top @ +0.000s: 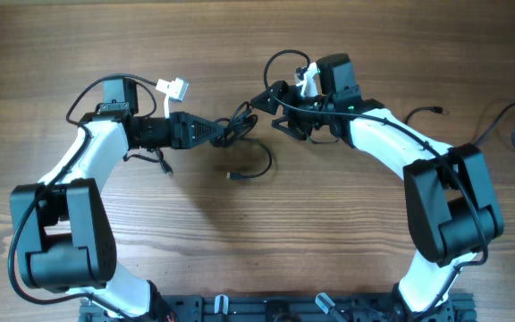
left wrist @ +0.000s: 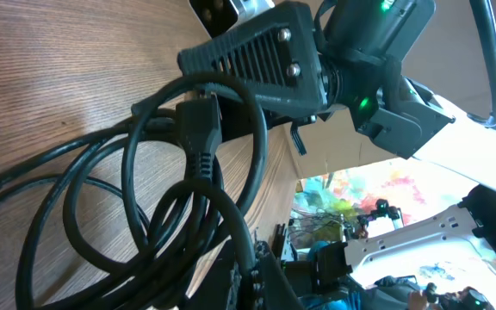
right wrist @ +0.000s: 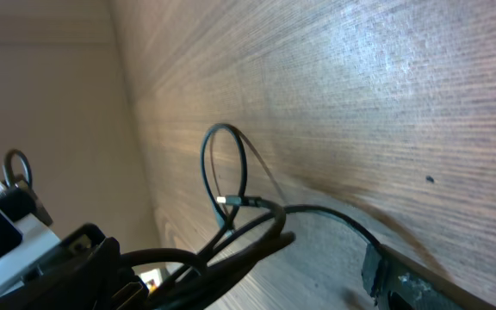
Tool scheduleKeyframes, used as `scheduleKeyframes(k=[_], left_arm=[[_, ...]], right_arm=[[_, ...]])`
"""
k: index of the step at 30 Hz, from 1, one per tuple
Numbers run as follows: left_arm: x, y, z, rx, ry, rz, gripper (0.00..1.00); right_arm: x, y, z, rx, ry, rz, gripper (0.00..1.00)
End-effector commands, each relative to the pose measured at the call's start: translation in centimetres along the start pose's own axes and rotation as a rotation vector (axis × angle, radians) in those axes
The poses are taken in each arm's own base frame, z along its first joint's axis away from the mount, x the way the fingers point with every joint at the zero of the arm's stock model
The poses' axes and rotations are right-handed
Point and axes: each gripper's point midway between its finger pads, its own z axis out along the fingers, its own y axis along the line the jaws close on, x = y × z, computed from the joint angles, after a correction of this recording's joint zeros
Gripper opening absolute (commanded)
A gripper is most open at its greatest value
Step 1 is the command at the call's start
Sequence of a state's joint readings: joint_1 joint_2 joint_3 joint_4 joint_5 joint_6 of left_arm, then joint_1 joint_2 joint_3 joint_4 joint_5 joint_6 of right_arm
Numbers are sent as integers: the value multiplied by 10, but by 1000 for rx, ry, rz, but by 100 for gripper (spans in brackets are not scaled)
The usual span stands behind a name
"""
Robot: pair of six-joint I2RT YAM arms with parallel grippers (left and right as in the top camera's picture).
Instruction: Untangle cables
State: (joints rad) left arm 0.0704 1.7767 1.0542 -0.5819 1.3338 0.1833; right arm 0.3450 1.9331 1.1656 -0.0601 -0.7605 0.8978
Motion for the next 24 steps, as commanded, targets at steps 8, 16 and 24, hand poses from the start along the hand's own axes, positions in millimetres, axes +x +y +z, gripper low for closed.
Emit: scheduleKeyframes(k=[8, 16, 24], left_arm=[[-7, -3, 1, 26, -13, -75, 4], [0, 44, -4, -242, -98, -878, 4], [4, 70, -13, -359, -271, -1441, 4]], right_arm=[[60, 17, -8, -174, 249, -465, 67], [54, 22, -47, 94, 109, -735, 80], [92, 50, 3, 206, 81, -1053, 67]])
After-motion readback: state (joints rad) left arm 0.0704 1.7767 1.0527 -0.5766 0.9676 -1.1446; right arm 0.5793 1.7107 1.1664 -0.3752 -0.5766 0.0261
